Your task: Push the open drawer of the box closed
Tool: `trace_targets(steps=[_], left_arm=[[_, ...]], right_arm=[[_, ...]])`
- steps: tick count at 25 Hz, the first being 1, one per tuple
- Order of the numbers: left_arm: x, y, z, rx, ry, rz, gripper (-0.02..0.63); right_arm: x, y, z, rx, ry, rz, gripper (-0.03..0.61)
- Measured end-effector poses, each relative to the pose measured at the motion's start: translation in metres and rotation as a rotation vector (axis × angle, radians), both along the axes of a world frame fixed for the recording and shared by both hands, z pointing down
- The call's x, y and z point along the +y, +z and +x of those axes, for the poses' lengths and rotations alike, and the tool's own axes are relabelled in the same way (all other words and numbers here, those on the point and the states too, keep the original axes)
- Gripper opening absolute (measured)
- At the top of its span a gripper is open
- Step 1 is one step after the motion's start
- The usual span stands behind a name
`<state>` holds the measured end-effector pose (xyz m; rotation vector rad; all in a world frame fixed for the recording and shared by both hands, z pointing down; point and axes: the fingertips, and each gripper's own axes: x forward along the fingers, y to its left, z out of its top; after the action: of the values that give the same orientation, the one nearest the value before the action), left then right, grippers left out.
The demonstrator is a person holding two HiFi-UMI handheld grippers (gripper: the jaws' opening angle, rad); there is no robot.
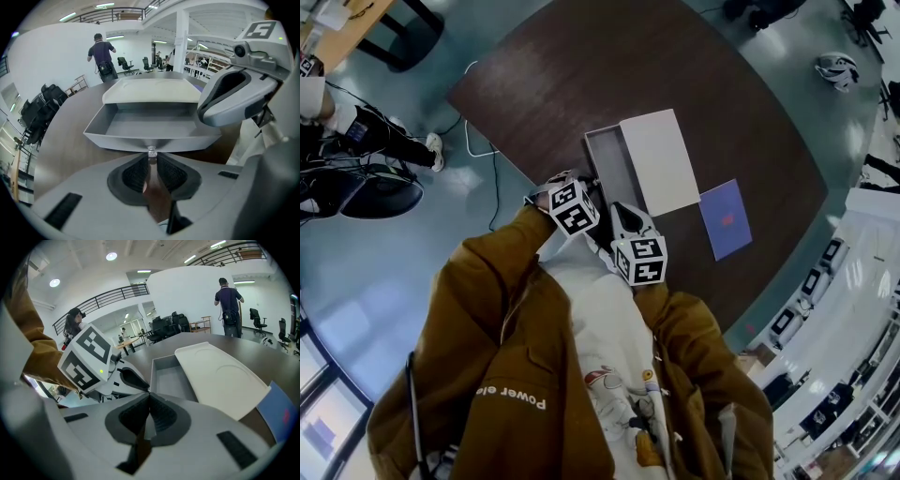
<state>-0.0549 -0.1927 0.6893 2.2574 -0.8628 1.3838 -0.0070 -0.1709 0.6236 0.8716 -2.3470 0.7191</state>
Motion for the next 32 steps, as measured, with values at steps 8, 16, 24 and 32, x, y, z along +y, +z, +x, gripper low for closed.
trace_targets(steps=[8,16,24,32], left_arm=[[-0.019,-0.002,0.022,0.031,0.012,-0.013,0.063],[-0.038,0.002,0.043,0.037,0.047,-0.01,0.063],[-0.055,0.004,0.064,0.055,0.05,-0.015,0.06],[-0.062,0.004,0.069,0.06,0.048,-0.039,0.06]], right_arm=[[-0.01,-0.003,0.013,0.003,0.044,-0.003,0.006],[-0.018,0.003,0.031,0.008,0.096,-0.009,0.006],[-0.027,0.006,0.046,0.009,0.132,-0.012,0.006],[-0.032,0.003,0.055,0.01,0.158,-0.008,0.006]])
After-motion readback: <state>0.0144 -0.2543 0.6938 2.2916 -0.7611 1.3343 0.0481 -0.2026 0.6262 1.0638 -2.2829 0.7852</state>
